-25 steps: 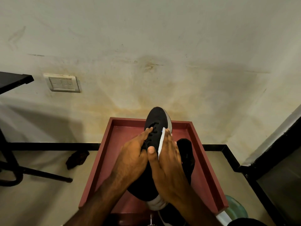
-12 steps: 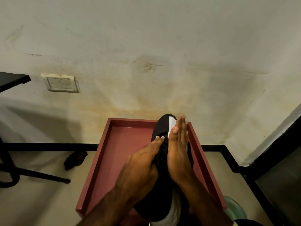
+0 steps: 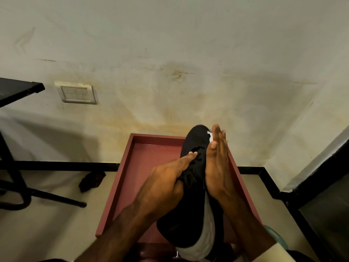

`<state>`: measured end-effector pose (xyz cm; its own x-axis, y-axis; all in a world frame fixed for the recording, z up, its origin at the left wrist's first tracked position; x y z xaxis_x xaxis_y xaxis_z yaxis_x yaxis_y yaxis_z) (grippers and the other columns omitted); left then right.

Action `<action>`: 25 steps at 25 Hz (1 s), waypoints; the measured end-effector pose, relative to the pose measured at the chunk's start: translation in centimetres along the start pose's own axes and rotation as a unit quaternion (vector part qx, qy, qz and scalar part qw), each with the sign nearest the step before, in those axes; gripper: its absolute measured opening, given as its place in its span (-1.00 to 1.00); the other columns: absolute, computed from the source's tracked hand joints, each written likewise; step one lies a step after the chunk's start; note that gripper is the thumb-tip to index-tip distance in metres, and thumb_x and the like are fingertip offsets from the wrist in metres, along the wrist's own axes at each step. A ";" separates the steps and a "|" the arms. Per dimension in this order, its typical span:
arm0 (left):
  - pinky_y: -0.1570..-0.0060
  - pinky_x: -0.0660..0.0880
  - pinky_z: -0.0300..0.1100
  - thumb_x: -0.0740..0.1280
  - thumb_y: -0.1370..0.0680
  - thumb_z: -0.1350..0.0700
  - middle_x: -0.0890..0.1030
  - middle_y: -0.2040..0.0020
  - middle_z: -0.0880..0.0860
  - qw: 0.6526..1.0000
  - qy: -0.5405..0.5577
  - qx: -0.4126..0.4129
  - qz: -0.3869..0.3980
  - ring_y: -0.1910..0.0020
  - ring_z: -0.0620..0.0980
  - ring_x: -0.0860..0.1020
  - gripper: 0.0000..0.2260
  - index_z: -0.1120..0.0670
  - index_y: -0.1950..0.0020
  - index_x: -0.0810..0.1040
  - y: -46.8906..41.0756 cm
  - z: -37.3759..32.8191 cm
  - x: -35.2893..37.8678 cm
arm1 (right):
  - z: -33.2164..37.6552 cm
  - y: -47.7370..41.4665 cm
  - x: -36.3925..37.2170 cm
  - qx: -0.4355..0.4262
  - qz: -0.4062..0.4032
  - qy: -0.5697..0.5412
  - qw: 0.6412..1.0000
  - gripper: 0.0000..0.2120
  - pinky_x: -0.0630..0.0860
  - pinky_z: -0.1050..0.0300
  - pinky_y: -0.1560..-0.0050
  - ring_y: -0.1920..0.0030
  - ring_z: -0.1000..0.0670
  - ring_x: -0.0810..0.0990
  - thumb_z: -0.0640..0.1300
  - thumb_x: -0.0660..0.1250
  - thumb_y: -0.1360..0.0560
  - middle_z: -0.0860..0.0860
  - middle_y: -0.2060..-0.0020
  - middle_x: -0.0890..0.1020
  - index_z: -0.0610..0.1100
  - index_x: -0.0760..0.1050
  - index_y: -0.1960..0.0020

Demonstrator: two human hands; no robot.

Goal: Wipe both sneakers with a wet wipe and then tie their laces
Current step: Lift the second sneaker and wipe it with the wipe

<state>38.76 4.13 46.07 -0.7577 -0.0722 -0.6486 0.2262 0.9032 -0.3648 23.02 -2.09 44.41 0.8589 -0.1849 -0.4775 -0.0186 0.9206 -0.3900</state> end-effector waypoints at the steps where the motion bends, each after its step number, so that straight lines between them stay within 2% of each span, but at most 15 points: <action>1: -0.46 0.26 -0.43 0.14 -0.45 0.30 0.43 -0.52 -0.14 1.000 -0.005 0.005 0.014 -0.47 -0.32 0.35 -0.32 -0.04 -0.57 0.36 0.0 0.2 0.0 | -0.3 0.1 -0.1 -0.009 -0.001 0.004 1.000 -0.18 -0.13 -0.12 -0.70 -0.65 0.30 -0.21 0.50 -0.30 -0.57 0.27 -0.69 -0.07 0.12 -0.10 -0.71; 4: -0.46 0.40 -0.20 0.14 -0.48 0.24 0.37 -0.55 -0.21 0.997 -0.058 0.033 0.031 -0.49 -0.25 0.39 -0.32 -0.16 -0.59 0.29 -0.2 1.0 -0.6 | -0.8 0.7 0.0 -0.043 0.010 0.032 0.999 -0.23 -0.11 -0.08 -0.70 -0.66 0.27 -0.16 0.44 -0.25 -0.62 0.22 -0.70 -0.03 0.08 -0.08 -0.72; 7: -0.35 0.51 -0.03 0.11 -0.51 0.15 0.28 -0.58 -0.28 0.990 -0.113 0.046 0.066 -0.47 -0.14 0.45 -0.33 -0.24 -0.61 0.16 -0.3 1.1 -1.0 | -1.2 0.0 -0.4 -0.059 0.015 0.068 0.996 -0.27 -0.14 -0.08 -0.70 -0.67 0.24 -0.17 0.41 -0.25 -0.64 0.22 -0.70 -0.04 0.08 -0.09 -0.72; 10: -0.25 0.56 0.02 0.09 -0.60 0.07 0.19 -0.62 -0.28 0.978 -0.167 0.065 0.110 -0.43 -0.05 0.51 -0.40 -0.25 -0.62 0.04 -0.1 1.0 -0.8 | -1.7 -1.0 -1.1 -0.041 0.034 0.081 0.995 -0.23 -0.17 -0.09 -0.70 -0.65 0.28 -0.20 0.44 -0.33 -0.61 0.26 -0.69 -0.01 0.12 -0.01 -0.71; 13: -0.11 0.61 0.05 0.10 -0.70 0.00 0.08 -0.66 -0.23 0.947 -0.247 0.107 0.174 -0.35 0.07 0.57 -0.47 -0.21 -0.64 0.00 0.0 0.5 -0.2 | -1.8 -1.8 -1.3 -0.040 0.099 0.128 0.986 -0.15 -0.20 -0.05 -0.69 -0.63 0.34 -0.18 0.49 -0.39 -0.57 0.27 -0.66 0.13 0.15 0.20 -0.66; 15: -0.06 0.61 0.05 0.09 -0.72 -0.01 0.06 -0.67 -0.22 0.932 -0.283 0.117 0.194 -0.31 0.10 0.58 -0.49 -0.20 -0.65 0.00 -0.1 0.7 -0.5 | -1.3 -2.5 -0.9 -0.022 0.165 0.151 0.974 -0.20 -0.22 -0.02 -0.69 -0.62 0.37 -0.11 0.46 -0.38 -0.59 0.28 -0.63 0.22 0.21 0.32 -0.60; 16: -0.04 0.62 0.03 0.09 -0.71 0.00 0.07 -0.66 -0.24 0.932 -0.288 0.115 0.186 -0.31 0.09 0.58 -0.49 -0.21 -0.65 0.02 -0.3 0.8 -0.9 | -1.0 -2.9 -1.0 -0.001 0.189 0.127 0.974 -0.26 -0.21 -0.04 -0.69 -0.61 0.35 -0.04 0.43 -0.34 -0.62 0.29 -0.61 0.24 0.24 0.38 -0.55; 18: -0.02 0.62 -0.02 0.10 -0.71 0.04 0.10 -0.64 -0.30 0.937 -0.286 0.115 0.165 -0.34 0.02 0.56 -0.48 -0.27 -0.63 0.06 -0.6 1.3 -1.8 | -0.1 -3.4 -1.8 0.053 0.187 0.004 0.981 -0.26 -0.12 -0.11 -0.68 -0.63 0.24 0.09 0.49 -0.30 -0.58 0.26 -0.59 0.29 0.32 0.49 -0.43; 19: -0.02 0.62 -0.05 0.10 -0.70 0.06 0.11 -0.63 -0.32 0.938 -0.285 0.113 0.159 -0.37 -0.01 0.55 -0.47 -0.30 -0.63 0.07 -0.7 1.7 -2.2 | 0.1 -3.6 -2.5 0.070 0.165 -0.057 0.982 -0.22 -0.07 -0.08 -0.66 -0.63 0.20 0.15 0.53 -0.32 -0.55 0.24 -0.58 0.35 0.34 0.54 -0.39; 21: -0.04 0.62 -0.07 0.10 -0.69 0.08 0.14 -0.62 -0.34 0.944 -0.272 0.108 0.154 -0.41 -0.07 0.51 -0.45 -0.32 -0.62 0.09 -0.8 2.5 -2.7 | 0.1 -3.3 -4.7 0.070 0.093 -0.104 0.988 -0.23 0.05 0.01 -0.59 -0.57 0.21 0.29 0.47 -0.30 -0.59 0.28 -0.45 0.52 0.28 0.61 -0.32; 23: -0.10 0.62 -0.05 0.07 -0.66 0.06 0.20 -0.60 -0.33 0.947 -0.260 0.111 0.152 -0.44 -0.10 0.49 -0.46 -0.33 -0.61 0.13 -0.7 3.2 -2.7 | -0.6 -2.0 -6.3 0.034 0.047 -0.085 0.995 -0.45 0.36 0.07 -0.50 -0.39 0.20 0.54 0.33 -0.03 -0.68 0.22 -0.26 0.68 0.14 0.68 -0.23; 25: -0.08 0.63 -0.04 0.06 -0.64 0.04 0.22 -0.60 -0.32 0.947 -0.260 0.111 0.150 -0.42 -0.08 0.52 -0.46 -0.33 -0.60 0.15 -0.4 3.4 -2.4 | -1.9 -0.4 -6.5 -0.006 0.072 -0.009 0.997 -0.77 0.60 0.01 -0.27 -0.16 0.16 0.67 0.11 0.32 -0.66 0.16 -0.10 0.73 0.06 0.72 -0.14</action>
<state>42.58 2.52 45.46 -0.2485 -0.0775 -0.9655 0.5506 0.8088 -0.2066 16.48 -1.93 46.12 0.8564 -0.0453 -0.5143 -0.1474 0.9333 -0.3276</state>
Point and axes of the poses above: each hand's wrist, its own y-axis away from the middle knuckle, its own x-axis out of the palm, z = x × y, the point moved 2 cm from there along -y, towards the middle knuckle
